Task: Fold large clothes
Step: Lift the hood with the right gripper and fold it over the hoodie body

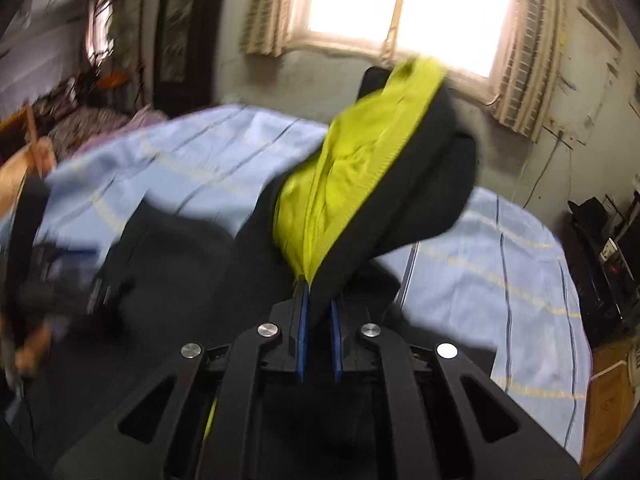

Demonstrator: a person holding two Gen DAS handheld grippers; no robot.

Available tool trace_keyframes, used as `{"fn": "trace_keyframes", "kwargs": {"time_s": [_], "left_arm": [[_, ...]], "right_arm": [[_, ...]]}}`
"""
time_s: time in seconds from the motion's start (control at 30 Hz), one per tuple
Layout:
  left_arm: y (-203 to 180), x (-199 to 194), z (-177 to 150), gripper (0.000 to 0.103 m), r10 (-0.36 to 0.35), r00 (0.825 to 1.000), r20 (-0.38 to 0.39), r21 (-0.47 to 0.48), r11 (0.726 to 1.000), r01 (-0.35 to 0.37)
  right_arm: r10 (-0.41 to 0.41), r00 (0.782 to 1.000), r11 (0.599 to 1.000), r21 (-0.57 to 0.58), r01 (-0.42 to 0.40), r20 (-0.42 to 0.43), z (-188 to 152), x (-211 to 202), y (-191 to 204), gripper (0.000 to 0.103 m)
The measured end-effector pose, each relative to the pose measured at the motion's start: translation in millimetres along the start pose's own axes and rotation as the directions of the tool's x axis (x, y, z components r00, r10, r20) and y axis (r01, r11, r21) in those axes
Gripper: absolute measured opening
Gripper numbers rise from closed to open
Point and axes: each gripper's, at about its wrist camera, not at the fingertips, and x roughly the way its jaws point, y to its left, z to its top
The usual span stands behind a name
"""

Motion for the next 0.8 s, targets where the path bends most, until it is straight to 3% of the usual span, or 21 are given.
{"fn": "trace_keyframes", "kwargs": {"time_s": [0.07,0.13,0.17,0.23,0.27,0.3,0.43,0.53,0.63,0.73,0.8], "left_arm": [[0.1,-0.1,0.0,0.100,-0.001,1.000,0.000,-0.001,1.000,0.001],[0.6,-0.3,0.0,0.100,-0.006,1.000,0.001,-0.004,1.000,0.006],[0.6,-0.2,0.2,0.100,-0.007,1.000,0.001,-0.004,1.000,0.007],[0.2,-0.1,0.4,0.100,-0.007,1.000,0.001,-0.005,1.000,0.007],[0.3,-0.2,0.4,0.100,-0.009,1.000,0.001,-0.006,1.000,0.009],[0.6,-0.4,0.5,0.100,-0.011,1.000,0.001,-0.009,1.000,0.011],[4.7,-11.7,1.7,0.098,-0.011,1.000,0.011,-0.033,0.999,0.011],[7.8,-42.1,5.8,0.098,-0.105,0.992,0.065,-0.062,0.992,0.109],[-4.4,-67.1,5.3,0.099,-0.241,0.966,0.092,-0.043,0.969,0.245],[-36.0,-55.0,-5.8,0.099,-0.354,0.935,-0.028,0.018,0.935,0.354],[-53.0,-39.6,-14.7,0.099,-0.338,0.937,-0.089,0.043,0.938,0.343]], "right_arm": [[0.016,0.997,1.000,0.001,-0.016,-0.071,-33.8,-5.3,7.6,0.012],[0.057,0.993,0.996,0.078,-0.049,-0.099,-60.6,-16.4,2.9,0.013],[0.073,0.992,0.992,0.112,-0.061,-0.100,-68.8,-23.5,0.4,0.020],[0.096,0.994,0.980,0.179,-0.084,-0.057,-85.5,-47.7,-3.9,0.033],[0.099,0.995,0.975,0.201,-0.091,-0.032,-90.9,-59.1,-5.2,0.045],[0.097,0.995,0.967,0.236,-0.095,0.002,-97.5,-73.7,-7.7,0.049],[0.174,0.982,0.912,0.363,-0.191,0.079,-108.0,-98.4,-19.9,0.049],[0.240,0.963,0.867,0.420,-0.268,0.119,-105.6,-99.0,-26.6,0.050],[0.305,0.946,0.821,0.474,-0.318,0.107,-95.1,-79.3,-25.5,0.059],[0.347,0.934,0.779,0.528,-0.338,0.086,-91.3,-52.8,-23.2,0.059],[0.373,0.925,0.745,0.571,-0.346,0.074,-93.3,-37.5,-22.7,0.060]]}}
